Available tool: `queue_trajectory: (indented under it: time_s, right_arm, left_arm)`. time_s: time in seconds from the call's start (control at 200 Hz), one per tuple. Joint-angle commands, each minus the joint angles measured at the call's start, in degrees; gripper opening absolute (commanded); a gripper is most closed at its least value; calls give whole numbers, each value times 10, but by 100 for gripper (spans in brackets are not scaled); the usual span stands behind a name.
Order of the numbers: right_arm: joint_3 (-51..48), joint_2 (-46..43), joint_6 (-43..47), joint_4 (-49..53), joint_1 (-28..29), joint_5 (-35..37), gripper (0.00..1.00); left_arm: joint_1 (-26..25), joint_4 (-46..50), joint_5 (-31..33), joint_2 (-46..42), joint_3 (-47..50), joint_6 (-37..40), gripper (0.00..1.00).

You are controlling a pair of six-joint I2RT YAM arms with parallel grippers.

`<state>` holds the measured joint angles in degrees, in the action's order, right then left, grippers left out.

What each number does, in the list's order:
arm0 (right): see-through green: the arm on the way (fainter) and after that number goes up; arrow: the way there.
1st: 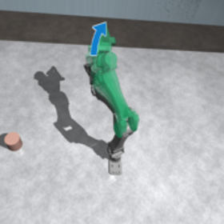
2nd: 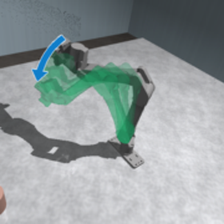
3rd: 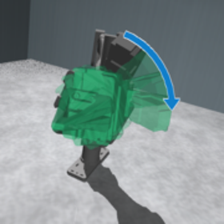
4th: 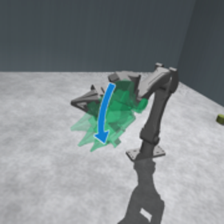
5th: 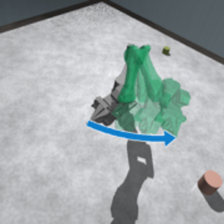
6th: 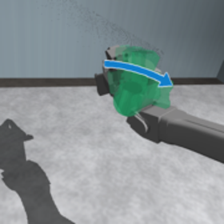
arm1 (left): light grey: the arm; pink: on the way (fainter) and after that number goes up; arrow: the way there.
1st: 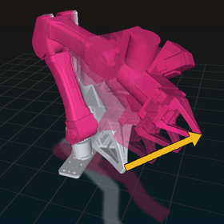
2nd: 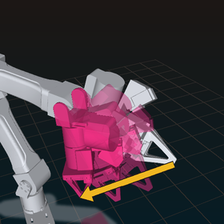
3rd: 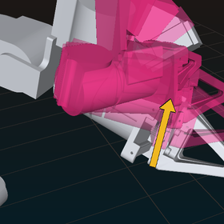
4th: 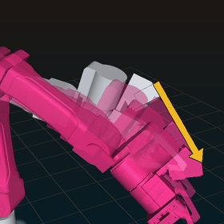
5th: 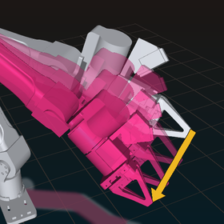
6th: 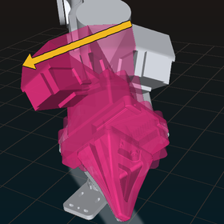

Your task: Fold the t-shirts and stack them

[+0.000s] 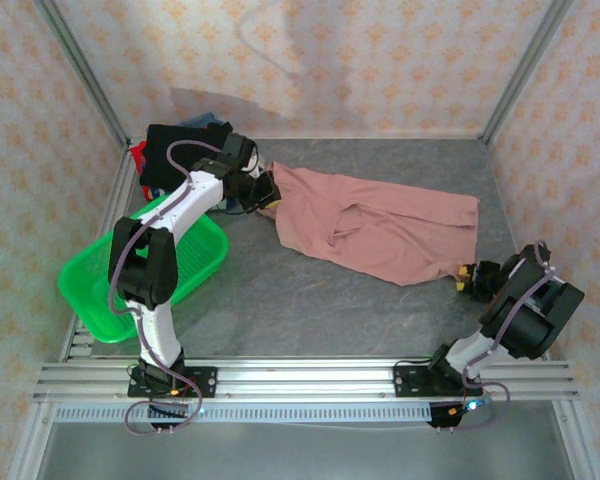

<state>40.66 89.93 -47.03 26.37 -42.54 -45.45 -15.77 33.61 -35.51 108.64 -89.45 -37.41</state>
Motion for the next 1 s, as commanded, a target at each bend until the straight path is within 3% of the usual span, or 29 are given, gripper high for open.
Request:
queue_trajectory:
  time_s: [0.0,0.205,0.625,0.996]
  right_arm:
    - [20,51,-26,-100,11,19,20]
    - [64,38,12,-32,11,44,0]
    - [116,-136,139,235,10,180,0]
    - [65,-202,150,297,10,217,0]
  left_arm:
    - [-2,15,7,4,-14,8,0]
    - [-1,22,12,0,-13,14,0]
    - [13,65,55,-98,52,3,0]
    - [17,140,162,-237,170,-50,0]
